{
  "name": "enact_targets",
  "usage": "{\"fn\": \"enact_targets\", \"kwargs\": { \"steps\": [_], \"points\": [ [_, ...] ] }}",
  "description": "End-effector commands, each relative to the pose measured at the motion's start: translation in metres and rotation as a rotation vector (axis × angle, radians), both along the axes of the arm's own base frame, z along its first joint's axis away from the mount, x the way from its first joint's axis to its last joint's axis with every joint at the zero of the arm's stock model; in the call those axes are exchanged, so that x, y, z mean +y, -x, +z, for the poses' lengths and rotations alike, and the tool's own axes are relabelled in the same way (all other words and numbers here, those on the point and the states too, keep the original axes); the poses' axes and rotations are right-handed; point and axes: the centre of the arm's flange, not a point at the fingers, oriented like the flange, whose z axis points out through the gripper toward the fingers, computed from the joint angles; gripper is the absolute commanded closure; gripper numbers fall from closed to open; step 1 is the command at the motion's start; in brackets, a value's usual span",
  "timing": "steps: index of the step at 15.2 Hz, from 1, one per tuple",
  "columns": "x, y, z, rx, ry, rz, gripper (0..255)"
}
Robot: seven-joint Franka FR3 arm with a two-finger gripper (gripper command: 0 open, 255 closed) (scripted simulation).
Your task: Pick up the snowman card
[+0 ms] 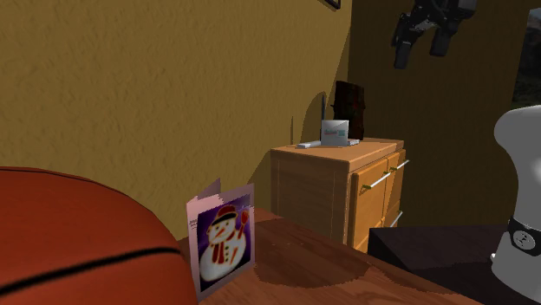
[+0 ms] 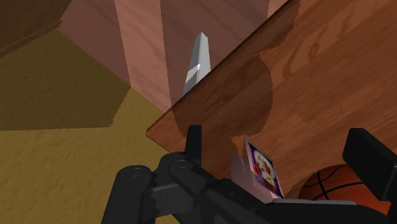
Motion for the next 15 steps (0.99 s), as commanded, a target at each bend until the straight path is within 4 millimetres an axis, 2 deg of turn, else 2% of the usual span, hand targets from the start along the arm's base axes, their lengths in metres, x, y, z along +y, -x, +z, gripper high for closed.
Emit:
{"fn": "enact_targets", "kwargs": {
  "steps": [1,15],
  "points": [
    [0.0,0.0,0.0,0.0,0.0,0.0,0],
    [0.048,-0.166,-0.081,0.054,-0.01,-0.023,0]
  ]
}}
